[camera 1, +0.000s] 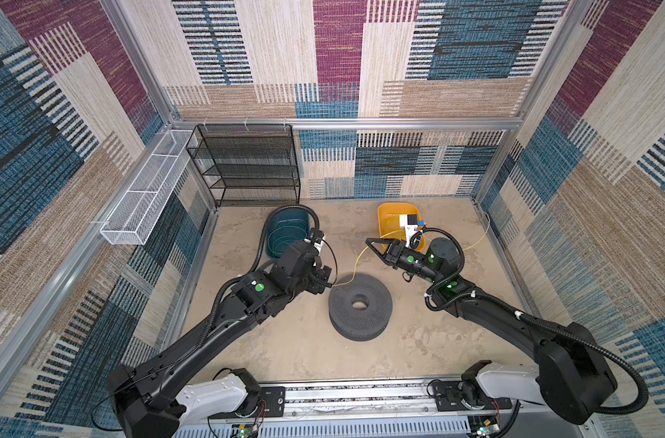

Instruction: Wrap the cables

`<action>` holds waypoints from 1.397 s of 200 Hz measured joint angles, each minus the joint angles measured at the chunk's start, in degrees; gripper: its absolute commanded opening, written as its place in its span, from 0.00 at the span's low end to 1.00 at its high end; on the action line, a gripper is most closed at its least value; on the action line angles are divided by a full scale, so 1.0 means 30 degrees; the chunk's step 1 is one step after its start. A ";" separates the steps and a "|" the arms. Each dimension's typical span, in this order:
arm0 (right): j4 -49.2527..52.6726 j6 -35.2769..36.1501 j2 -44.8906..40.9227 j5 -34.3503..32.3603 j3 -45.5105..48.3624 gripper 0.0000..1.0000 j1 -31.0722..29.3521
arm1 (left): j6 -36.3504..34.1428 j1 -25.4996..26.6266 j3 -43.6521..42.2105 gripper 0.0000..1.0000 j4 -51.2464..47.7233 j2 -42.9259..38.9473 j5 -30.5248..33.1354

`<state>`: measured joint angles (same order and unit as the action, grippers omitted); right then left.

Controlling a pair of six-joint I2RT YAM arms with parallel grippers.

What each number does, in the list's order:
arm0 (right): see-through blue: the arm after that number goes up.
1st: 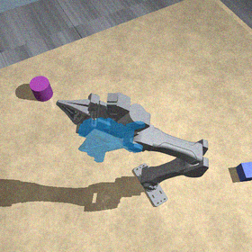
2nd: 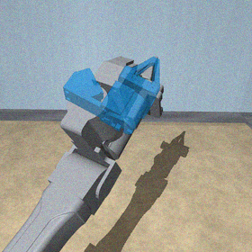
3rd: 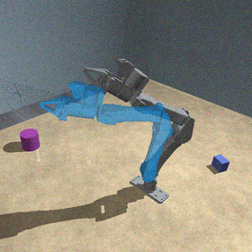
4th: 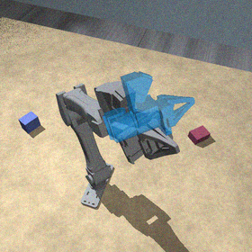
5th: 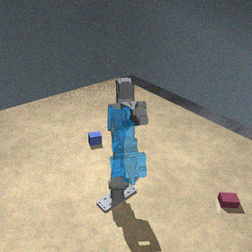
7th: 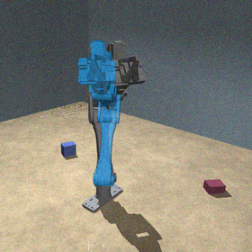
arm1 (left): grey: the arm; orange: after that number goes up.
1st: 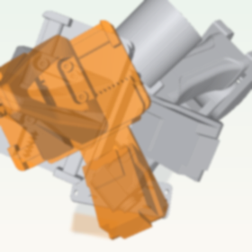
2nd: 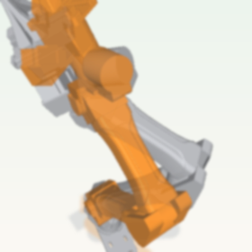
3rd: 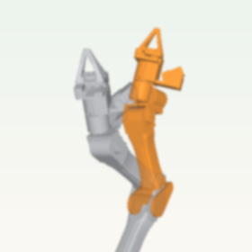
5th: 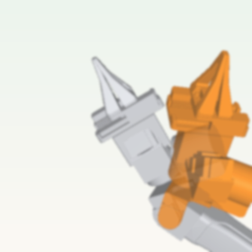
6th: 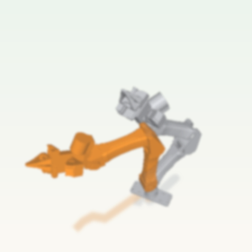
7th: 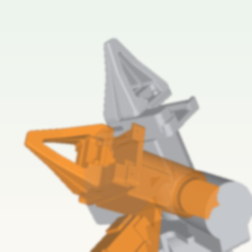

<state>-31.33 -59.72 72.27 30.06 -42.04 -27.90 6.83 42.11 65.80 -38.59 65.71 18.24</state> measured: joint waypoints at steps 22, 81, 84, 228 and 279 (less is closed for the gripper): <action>0.0998 0.0568 -0.0605 0.0583 -0.0277 0.00 0.0495 | -0.1209 -0.0211 0.0750 0.72 -0.1596 0.0976 -0.0969; 0.2171 0.1064 -0.1144 0.2062 -0.0641 0.00 0.1246 | -0.4663 0.0379 -0.0197 0.79 -0.2470 0.2586 -0.3694; 0.2222 0.1064 -0.1173 0.2149 -0.0656 0.00 0.1268 | -0.4830 0.0393 -0.0226 0.79 -0.2441 0.2747 -0.3708; 0.2973 0.1064 -0.2936 0.3869 -0.0998 0.00 0.1967 | -0.7410 -0.1508 0.1275 0.37 -0.2404 0.7206 -0.4269; 0.2973 0.1056 -0.2943 0.3854 -0.0860 0.00 0.2025 | -0.7351 -0.1530 0.1217 0.00 -0.2433 0.6878 -0.4189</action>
<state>-22.41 -56.55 63.44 41.63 -44.62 -21.82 -15.22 37.52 69.45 -45.89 86.35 5.67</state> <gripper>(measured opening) 0.060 0.047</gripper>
